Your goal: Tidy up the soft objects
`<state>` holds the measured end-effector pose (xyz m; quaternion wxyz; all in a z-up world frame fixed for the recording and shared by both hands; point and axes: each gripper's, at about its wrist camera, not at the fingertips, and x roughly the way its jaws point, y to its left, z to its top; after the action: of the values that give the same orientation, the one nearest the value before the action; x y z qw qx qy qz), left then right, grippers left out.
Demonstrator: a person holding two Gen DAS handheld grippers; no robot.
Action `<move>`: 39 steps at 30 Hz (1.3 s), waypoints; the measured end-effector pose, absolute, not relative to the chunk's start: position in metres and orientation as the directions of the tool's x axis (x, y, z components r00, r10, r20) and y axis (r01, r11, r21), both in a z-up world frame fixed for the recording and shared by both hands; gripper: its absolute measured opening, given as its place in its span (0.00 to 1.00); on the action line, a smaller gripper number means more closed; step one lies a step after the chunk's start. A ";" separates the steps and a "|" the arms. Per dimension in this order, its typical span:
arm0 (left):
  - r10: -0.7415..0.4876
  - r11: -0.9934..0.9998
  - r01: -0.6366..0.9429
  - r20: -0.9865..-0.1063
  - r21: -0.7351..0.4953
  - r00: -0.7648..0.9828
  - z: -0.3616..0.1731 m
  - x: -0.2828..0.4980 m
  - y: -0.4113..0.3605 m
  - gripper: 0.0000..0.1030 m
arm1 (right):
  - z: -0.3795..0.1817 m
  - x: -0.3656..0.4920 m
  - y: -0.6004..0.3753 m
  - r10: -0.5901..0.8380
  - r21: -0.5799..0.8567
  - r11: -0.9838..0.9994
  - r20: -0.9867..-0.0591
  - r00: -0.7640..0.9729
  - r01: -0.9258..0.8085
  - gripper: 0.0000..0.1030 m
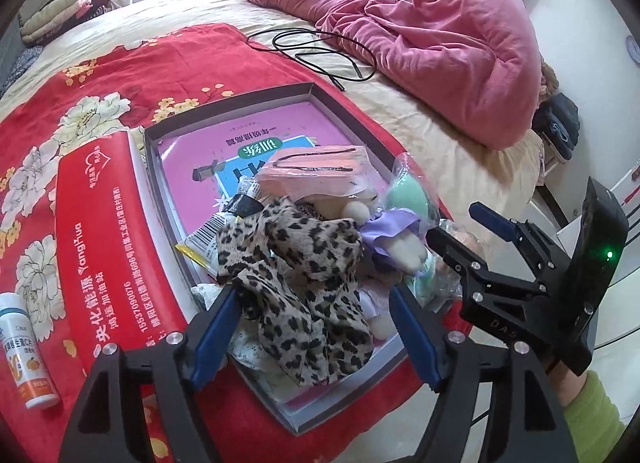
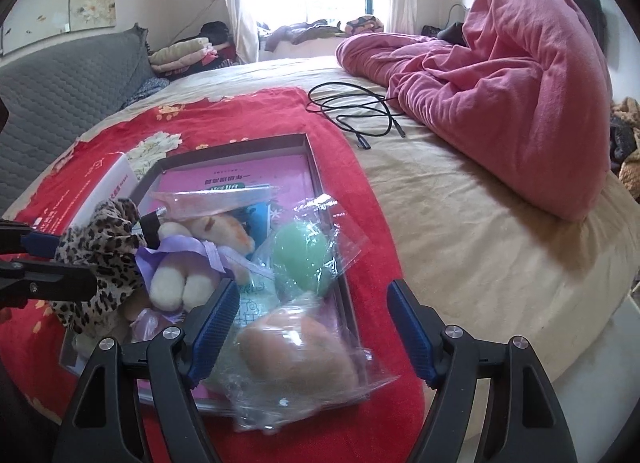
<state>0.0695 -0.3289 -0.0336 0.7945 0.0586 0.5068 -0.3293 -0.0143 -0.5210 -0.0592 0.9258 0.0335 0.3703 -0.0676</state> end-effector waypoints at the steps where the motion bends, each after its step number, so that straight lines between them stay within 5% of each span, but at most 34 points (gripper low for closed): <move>1: -0.464 0.777 0.582 -0.842 -0.239 0.274 -0.032 0.069 -0.328 0.73 | -0.057 -0.014 -0.521 -0.103 0.010 0.988 -0.688 0.718 0.151 0.75; 39: -0.363 0.881 0.454 -0.802 -0.131 0.474 0.024 0.015 -0.213 0.80 | 0.034 -0.064 -0.388 -0.251 -0.085 0.960 -0.678 0.691 0.266 0.76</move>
<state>0.0153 -0.2134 0.0240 0.8571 0.0501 0.4539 -0.2385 -0.0642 -0.3884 0.0337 0.9194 0.0098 0.3671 -0.1405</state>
